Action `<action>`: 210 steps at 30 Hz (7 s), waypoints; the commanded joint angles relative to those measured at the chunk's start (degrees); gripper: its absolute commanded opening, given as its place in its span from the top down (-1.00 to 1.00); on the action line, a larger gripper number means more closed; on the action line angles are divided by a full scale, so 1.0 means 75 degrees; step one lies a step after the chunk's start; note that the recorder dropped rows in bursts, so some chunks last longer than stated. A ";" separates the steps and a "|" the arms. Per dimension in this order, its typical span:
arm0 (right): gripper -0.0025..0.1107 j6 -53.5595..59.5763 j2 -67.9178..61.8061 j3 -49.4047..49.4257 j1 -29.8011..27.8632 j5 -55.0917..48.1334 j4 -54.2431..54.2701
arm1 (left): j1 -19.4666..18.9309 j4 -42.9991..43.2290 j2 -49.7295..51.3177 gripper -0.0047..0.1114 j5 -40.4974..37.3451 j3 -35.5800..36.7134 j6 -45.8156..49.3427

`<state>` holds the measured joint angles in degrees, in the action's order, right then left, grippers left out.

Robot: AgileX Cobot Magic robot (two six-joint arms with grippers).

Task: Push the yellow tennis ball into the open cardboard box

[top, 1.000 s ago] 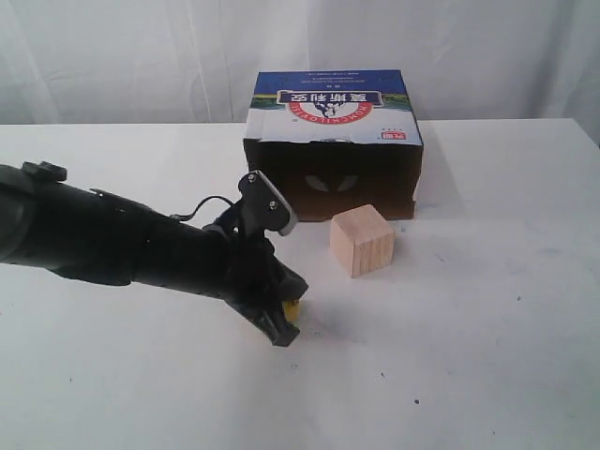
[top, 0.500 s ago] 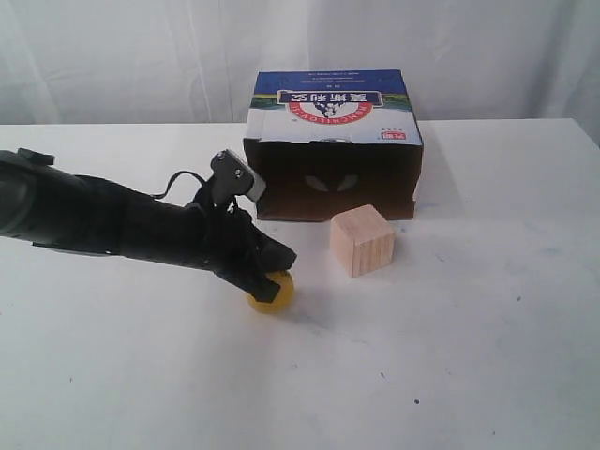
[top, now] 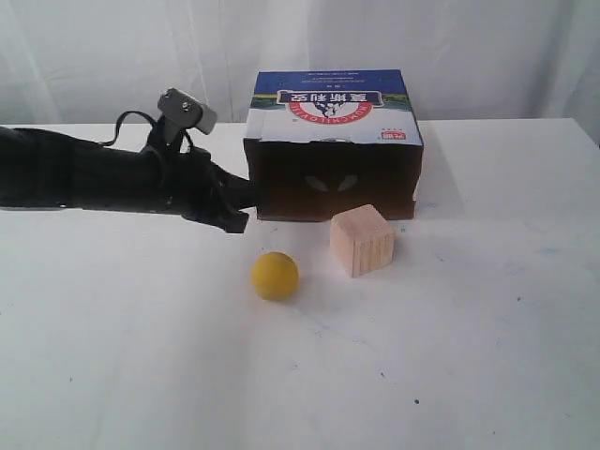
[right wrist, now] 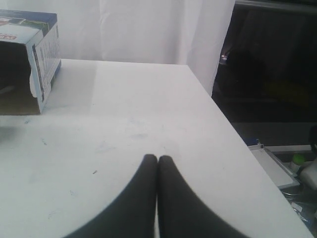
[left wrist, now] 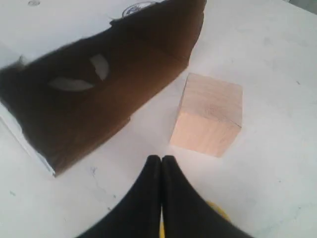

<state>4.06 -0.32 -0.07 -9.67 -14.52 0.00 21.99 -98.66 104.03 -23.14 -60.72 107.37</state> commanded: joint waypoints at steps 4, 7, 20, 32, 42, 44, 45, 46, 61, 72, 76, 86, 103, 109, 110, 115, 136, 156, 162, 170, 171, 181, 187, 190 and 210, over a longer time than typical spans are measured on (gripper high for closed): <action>0.96 0.0060 0.0042 0.0010 -0.0069 0.0102 0.0000 | -0.0070 -0.0172 0.0035 0.92 -0.2031 0.0917 0.0435; 0.96 0.0060 0.0042 0.0010 -0.0069 0.0102 0.0000 | -0.0070 -0.0172 0.0594 0.92 -0.1905 0.0729 0.0626; 0.96 0.0060 0.0042 0.0010 -0.0069 0.0102 0.0000 | -0.0070 -0.0172 0.1958 0.92 -0.1982 -0.0867 0.0912; 0.96 0.0060 0.0042 0.0010 -0.0069 0.0102 0.0000 | -0.0081 -0.0139 0.1623 0.92 -0.2413 -0.1596 0.0060; 0.96 0.0060 0.0042 0.0010 -0.0069 0.0102 0.0000 | -0.0081 0.1733 0.1517 0.92 -0.0594 -0.1067 -0.1707; 0.96 0.0060 0.0042 0.0010 -0.0069 0.0102 0.0000 | -0.0087 0.1680 0.1517 0.92 0.0038 -0.0858 -0.1525; 0.96 0.0060 0.0042 0.0010 -0.0069 0.0102 0.0000 | -0.0087 0.1644 0.1517 0.92 0.0250 -0.0783 -0.1307; 0.96 0.0060 0.0042 0.0010 -0.0069 0.0102 0.0000 | -0.0087 0.1587 0.1539 0.92 0.0325 -0.0757 -0.1086; 0.96 0.0060 0.0042 0.0010 -0.0069 0.0117 0.0000 | -0.0087 -0.0172 0.2555 0.92 -0.0887 -0.1693 0.1291; 0.96 0.0025 0.0042 0.0010 -0.0069 0.0118 0.0000 | -0.0087 -0.0172 0.2543 0.92 -0.1533 -0.2466 0.1128; 0.96 0.0025 0.0042 0.0010 -0.0069 0.0118 0.0000 | -0.0141 -0.0172 0.2248 0.92 -0.1595 -0.2479 0.0614; 0.96 0.0025 0.0042 0.0010 -0.0069 0.0118 0.0000 | -0.0600 0.0246 0.1292 0.92 -0.0702 -0.1414 -0.1584; 0.96 0.0025 0.0042 0.0010 -0.0069 0.0118 0.0000 | -0.0777 -0.0172 0.2330 0.92 -0.0763 -0.1049 0.0844; 0.96 0.0025 0.0042 0.0010 -0.0069 0.0118 0.0000 | -0.0777 -0.0172 0.2344 0.92 -0.1829 -0.1061 0.0811; 0.96 0.0025 0.0042 0.0010 -0.0069 0.0118 0.0000 | -0.0777 -0.0172 0.2344 0.92 -0.2026 -0.1061 0.0898; 0.96 0.0025 0.0042 0.0010 -0.0069 0.0118 0.0000 | -0.0777 -0.0172 0.2344 0.92 -0.2492 -0.1061 0.0949; 0.96 0.0025 0.0042 0.0010 -0.0069 0.0118 0.0000 | -0.1078 -0.0172 0.2789 0.92 -0.1391 -0.1205 0.1249; 0.96 0.0025 0.0042 0.0010 -0.0069 0.0118 0.0000 | -0.1781 -0.0172 0.2100 0.92 -0.2669 -0.1181 0.0168; 0.96 0.0025 0.0042 0.0010 -0.0069 0.0118 0.0000 | -0.1413 -0.0172 0.2443 0.92 -0.3085 -0.0896 0.0676; 0.96 0.0025 0.0042 0.0010 -0.0069 0.0118 0.0000 | -0.0526 -0.0172 0.2485 0.92 -0.2087 -0.0895 0.1576; 0.96 0.0025 0.0042 0.0010 -0.0069 0.0118 0.0000 | -0.0440 -0.0172 0.2485 0.92 -0.1862 -0.0926 0.1643; 0.96 0.0025 0.0042 0.0010 -0.0069 0.0118 0.0000 | -0.0320 -0.0172 0.2566 0.92 -0.1928 -0.1526 0.1456; 0.96 0.0025 0.0042 0.0010 -0.0069 0.0118 0.0000 | -0.0320 -0.0172 0.2566 0.92 -0.2250 -0.1508 0.1277; 0.96 0.0025 0.0042 0.0010 -0.0069 0.0118 0.0000 | -0.0320 -0.0172 0.2566 0.92 -0.2303 -0.1508 0.1253; 0.96 0.0025 0.0042 0.0010 -0.0069 0.0118 0.0000 | -0.1540 0.3324 0.1821 0.92 -0.2838 -0.1512 -0.0630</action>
<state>4.06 -0.32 -0.07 -9.67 -14.42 0.00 10.90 -76.34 116.61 -41.66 -72.04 103.05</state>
